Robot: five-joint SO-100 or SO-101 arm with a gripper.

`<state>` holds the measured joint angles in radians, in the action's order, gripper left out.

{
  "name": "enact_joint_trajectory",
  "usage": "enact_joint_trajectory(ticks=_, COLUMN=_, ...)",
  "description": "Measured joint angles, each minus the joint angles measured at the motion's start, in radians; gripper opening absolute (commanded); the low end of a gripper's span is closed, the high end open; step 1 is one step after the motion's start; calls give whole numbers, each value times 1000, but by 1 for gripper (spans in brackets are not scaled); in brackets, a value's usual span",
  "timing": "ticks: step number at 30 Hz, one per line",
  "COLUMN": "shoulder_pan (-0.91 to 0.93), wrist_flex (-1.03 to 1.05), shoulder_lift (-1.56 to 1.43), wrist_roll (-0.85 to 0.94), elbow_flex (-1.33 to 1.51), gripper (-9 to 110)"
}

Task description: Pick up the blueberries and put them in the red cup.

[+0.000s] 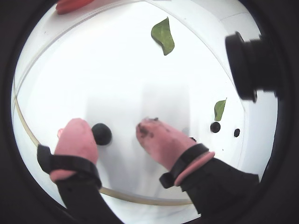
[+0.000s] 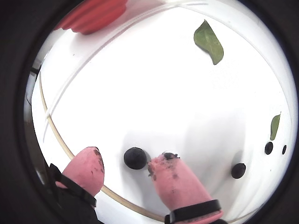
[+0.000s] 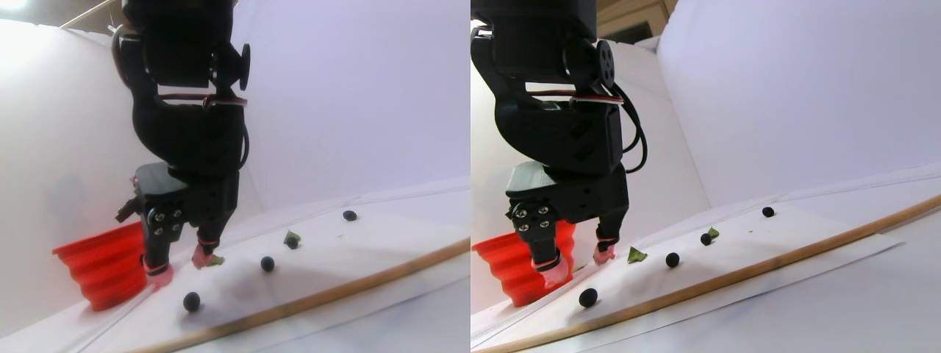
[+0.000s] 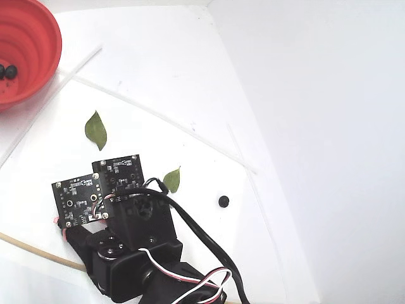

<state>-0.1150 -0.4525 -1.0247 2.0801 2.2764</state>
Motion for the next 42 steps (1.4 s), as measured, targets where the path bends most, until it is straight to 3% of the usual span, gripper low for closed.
enact_joint_trajectory(ticks=42, shoulder_pan=17, wrist_flex=-86, shoulder_lift=170, wrist_roll=31, elbow_flex=-87, gripper=18)
